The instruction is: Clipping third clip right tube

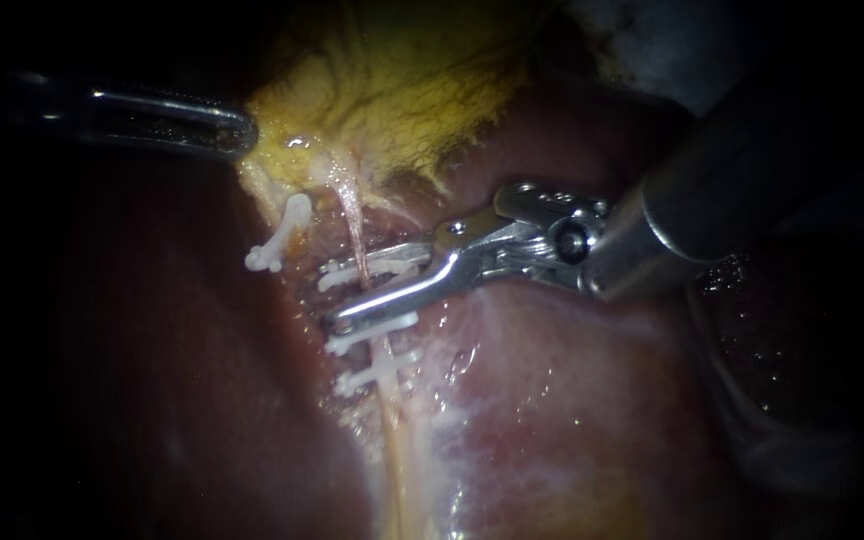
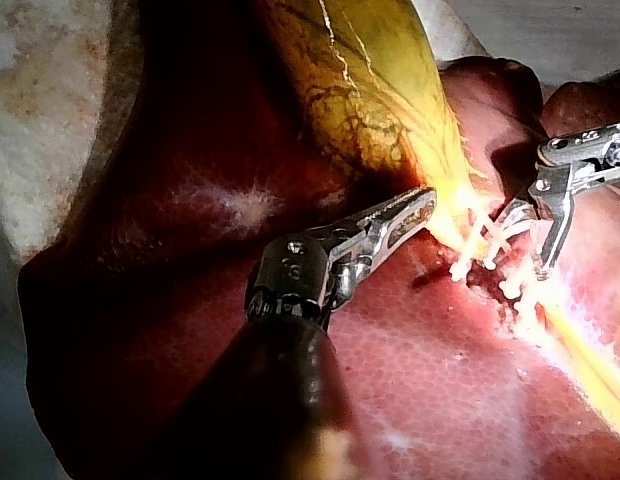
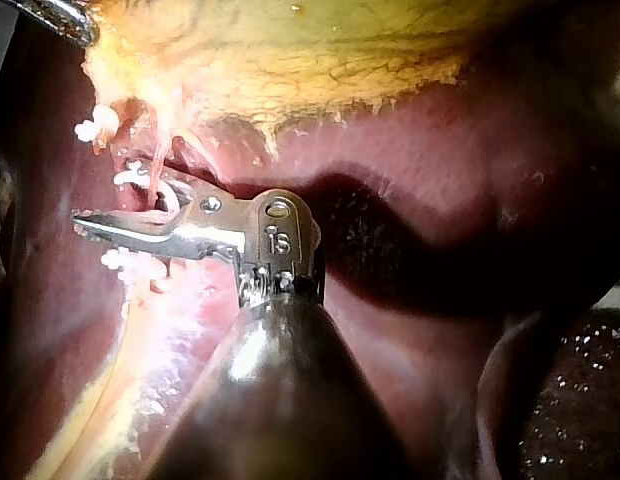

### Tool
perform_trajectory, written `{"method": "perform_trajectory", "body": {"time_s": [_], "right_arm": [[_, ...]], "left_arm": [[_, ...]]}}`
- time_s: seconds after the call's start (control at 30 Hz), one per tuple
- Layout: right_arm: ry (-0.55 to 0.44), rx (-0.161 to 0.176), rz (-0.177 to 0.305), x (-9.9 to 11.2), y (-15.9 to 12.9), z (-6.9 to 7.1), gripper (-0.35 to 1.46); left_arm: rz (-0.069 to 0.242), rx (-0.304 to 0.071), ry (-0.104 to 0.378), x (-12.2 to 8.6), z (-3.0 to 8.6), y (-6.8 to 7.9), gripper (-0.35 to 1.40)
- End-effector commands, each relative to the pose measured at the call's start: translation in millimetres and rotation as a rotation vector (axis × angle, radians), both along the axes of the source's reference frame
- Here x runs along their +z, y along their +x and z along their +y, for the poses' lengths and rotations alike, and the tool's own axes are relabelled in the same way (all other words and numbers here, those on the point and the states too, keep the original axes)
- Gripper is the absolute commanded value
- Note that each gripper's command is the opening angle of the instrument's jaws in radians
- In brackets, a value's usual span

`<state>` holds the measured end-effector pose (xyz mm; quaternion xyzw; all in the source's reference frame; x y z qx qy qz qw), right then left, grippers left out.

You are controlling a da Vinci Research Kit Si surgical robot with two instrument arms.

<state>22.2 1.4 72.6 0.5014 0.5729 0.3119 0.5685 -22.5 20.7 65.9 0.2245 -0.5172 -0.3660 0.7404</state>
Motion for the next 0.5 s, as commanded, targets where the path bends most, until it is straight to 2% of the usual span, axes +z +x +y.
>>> {"method": "perform_trajectory", "body": {"time_s": [0.03,0.17,0.27,0.5], "right_arm": [[0.002,0.014,0.011,-0.2,0.2,0.0,0.53],[0.014,0.062,-0.005,-0.8,0.7,-0.1,0.51],[0.020,0.087,-0.014,-1.3,0.9,-0.1,0.51],[0.029,0.089,-0.016,-2.7,1.0,0.4,0.44]], "left_arm": [[0.000,0.000,0.000,0.0,0.0,0.0,-0.35],[0.000,0.000,0.000,0.0,0.0,0.0,-0.35],[0.000,0.000,0.000,0.0,0.0,0.0,-0.35],[0.000,0.000,0.000,0.0,0.0,0.0,-0.35]]}}
